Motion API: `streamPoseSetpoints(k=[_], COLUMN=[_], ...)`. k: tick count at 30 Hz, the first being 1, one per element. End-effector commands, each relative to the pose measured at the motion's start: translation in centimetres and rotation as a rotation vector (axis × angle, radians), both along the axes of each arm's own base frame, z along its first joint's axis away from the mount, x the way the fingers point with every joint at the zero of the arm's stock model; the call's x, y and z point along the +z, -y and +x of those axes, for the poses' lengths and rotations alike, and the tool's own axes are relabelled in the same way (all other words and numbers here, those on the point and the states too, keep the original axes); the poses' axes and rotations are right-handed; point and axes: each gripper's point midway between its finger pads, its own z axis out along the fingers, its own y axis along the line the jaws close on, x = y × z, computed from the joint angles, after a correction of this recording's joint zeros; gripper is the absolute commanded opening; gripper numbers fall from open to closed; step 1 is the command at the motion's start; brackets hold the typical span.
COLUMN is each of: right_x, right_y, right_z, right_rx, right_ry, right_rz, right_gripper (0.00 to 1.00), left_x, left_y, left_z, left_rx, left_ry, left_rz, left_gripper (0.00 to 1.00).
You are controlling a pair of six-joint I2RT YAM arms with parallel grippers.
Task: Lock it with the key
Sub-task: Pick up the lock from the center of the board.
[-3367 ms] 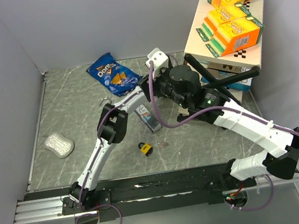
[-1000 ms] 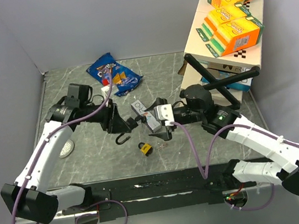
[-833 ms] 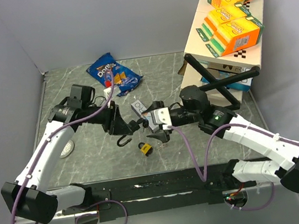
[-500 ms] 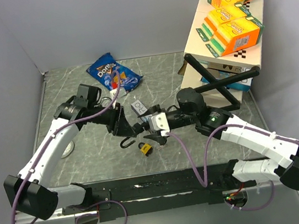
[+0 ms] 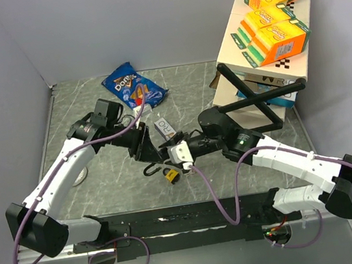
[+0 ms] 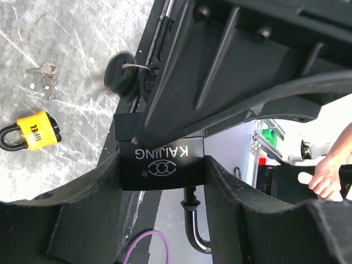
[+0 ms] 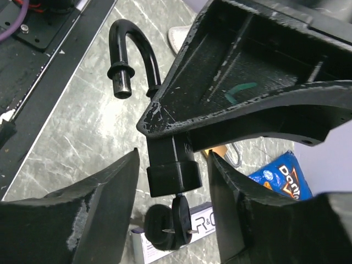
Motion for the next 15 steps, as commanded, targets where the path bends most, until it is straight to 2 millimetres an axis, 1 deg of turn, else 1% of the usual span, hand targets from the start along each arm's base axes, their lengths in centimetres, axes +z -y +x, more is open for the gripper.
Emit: streamPoseSetpoints(k=[1, 3, 6, 7, 8, 9, 10, 12, 13, 15], right_x=[-0.1, -0.1, -0.2, -0.1, 0.0, 0.0, 0.2, 0.5, 0.6, 0.7], right_y=[-0.5, -0.5, -0.6, -0.7, -0.7, -0.7, -0.8, -0.8, -0.8, -0.6], right_z=[-0.3, -0.3, -0.2, 0.1, 0.1, 0.2, 0.4, 0.3, 0.3, 0.2], right_rx=[0.036, 0.039, 0.035, 0.025, 0.018, 0.014, 0.002, -0.005, -0.007, -0.023], right_ry=[0.059, 0.069, 0.076, 0.082, 0.081, 0.078, 0.076, 0.051, 0.042, 0.008], right_rz=[0.0, -0.005, -0.008, -0.006, -0.003, -0.001, 0.003, 0.008, 0.013, 0.018], right_gripper=[0.58, 0.52, 0.37, 0.25, 0.17, 0.09, 0.0, 0.0, 0.0, 0.0], left_x=[3.5, 3.4, 3.5, 3.5, 3.6, 3.7, 3.7, 3.8, 3.9, 4.1], left_y=[0.8, 0.8, 0.7, 0.7, 0.7, 0.7, 0.7, 0.6, 0.3, -0.3], left_z=[-0.5, -0.6, -0.6, -0.6, -0.6, -0.6, -0.6, -0.4, -0.1, 1.2], left_rx=[-0.067, -0.069, -0.07, -0.069, -0.067, -0.066, -0.065, -0.055, -0.036, 0.013], left_ry=[0.056, 0.057, 0.064, 0.068, 0.073, 0.076, 0.078, 0.088, 0.094, 0.114], left_rz=[-0.117, -0.118, -0.119, -0.119, -0.119, -0.119, -0.119, -0.112, -0.105, -0.1], left_gripper=[0.01, 0.01, 0.01, 0.01, 0.01, 0.04, 0.17, 0.42, 0.65, 0.79])
